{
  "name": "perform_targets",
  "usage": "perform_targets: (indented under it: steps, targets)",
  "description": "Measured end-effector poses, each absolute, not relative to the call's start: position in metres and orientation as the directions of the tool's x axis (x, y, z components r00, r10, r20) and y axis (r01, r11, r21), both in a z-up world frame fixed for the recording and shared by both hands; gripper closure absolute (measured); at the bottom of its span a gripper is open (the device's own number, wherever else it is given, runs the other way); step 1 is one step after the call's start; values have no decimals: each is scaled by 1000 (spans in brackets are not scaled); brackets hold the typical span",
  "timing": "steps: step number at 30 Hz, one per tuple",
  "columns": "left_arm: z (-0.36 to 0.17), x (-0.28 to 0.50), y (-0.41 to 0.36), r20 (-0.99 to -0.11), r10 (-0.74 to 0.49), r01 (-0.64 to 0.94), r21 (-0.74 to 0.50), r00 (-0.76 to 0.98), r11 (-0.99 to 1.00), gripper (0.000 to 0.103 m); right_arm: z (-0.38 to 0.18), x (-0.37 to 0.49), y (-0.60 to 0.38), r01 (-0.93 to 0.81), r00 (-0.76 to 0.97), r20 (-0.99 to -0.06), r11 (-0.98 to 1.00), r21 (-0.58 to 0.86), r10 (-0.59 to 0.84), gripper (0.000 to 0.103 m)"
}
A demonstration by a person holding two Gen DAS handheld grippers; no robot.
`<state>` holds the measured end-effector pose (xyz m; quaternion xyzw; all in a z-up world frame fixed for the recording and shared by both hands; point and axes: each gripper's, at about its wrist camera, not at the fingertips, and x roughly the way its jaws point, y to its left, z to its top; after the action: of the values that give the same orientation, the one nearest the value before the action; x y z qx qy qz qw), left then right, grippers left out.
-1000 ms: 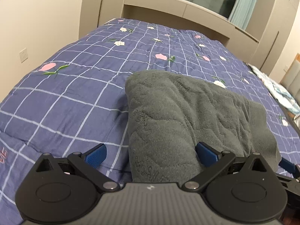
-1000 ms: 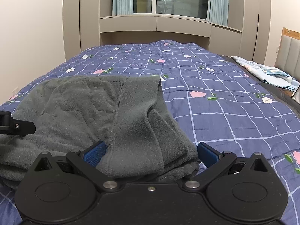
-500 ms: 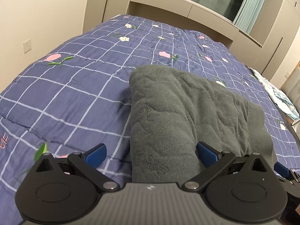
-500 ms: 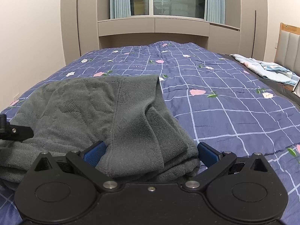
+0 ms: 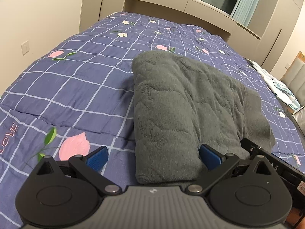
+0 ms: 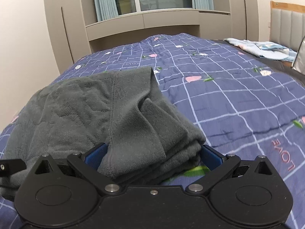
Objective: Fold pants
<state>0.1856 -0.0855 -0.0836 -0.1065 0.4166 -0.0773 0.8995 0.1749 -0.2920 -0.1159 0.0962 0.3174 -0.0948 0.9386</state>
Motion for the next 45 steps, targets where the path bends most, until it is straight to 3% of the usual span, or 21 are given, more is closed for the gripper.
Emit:
perform_targets:
  steps: [31,39,45]
  targets:
    - [-93,209,-69,-742,-362,125,-356,565,926,0,-127,157,-315,203,847,-531,917,343,11,0]
    - [-68,232,-51,-734,-420,316,-287,533,904,1,-97,157,-366,-26,858,-454,903,428,240,0]
    - [-73,250,-52,-736,-510,410,-339,444,847,1,-102,217,-418,-195,703,-500,813,549,506,0]
